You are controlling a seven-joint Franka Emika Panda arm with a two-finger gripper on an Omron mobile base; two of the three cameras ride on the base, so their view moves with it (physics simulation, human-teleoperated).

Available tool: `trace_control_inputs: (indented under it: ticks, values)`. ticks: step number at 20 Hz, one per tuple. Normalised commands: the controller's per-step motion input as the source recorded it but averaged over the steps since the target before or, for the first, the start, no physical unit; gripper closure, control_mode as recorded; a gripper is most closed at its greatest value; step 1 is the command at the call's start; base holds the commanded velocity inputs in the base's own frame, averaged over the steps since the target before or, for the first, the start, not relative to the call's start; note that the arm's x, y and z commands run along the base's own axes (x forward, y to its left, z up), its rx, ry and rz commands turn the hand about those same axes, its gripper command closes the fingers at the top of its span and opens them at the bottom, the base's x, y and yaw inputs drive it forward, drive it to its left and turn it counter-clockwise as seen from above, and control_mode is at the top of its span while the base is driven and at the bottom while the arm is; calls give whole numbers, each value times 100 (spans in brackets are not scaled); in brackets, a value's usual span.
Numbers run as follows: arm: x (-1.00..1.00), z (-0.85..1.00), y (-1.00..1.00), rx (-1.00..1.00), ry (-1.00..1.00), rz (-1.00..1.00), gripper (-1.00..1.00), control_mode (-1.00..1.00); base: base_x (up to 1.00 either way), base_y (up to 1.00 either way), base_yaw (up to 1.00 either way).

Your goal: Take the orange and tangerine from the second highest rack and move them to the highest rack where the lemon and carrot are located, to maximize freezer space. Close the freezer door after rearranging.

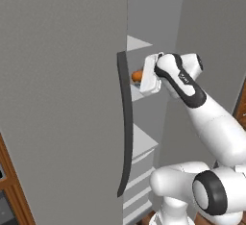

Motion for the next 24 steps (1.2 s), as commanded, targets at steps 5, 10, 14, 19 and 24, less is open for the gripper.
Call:
trace_control_inputs:
  ticks: [5,10,14,19,24]
  values:
    - [0,83,-32,0,-1,-25,100,-100,0,0,0]
    - [21,72,-31,11,0,-9,100,-100,0,0,0]
    - [44,35,-16,13,0,0,100,-100,0,0,0]
    - [59,14,-2,5,4,0,100,-100,0,0,0]
    - [62,12,0,0,8,0,100,-100,0,0,0]
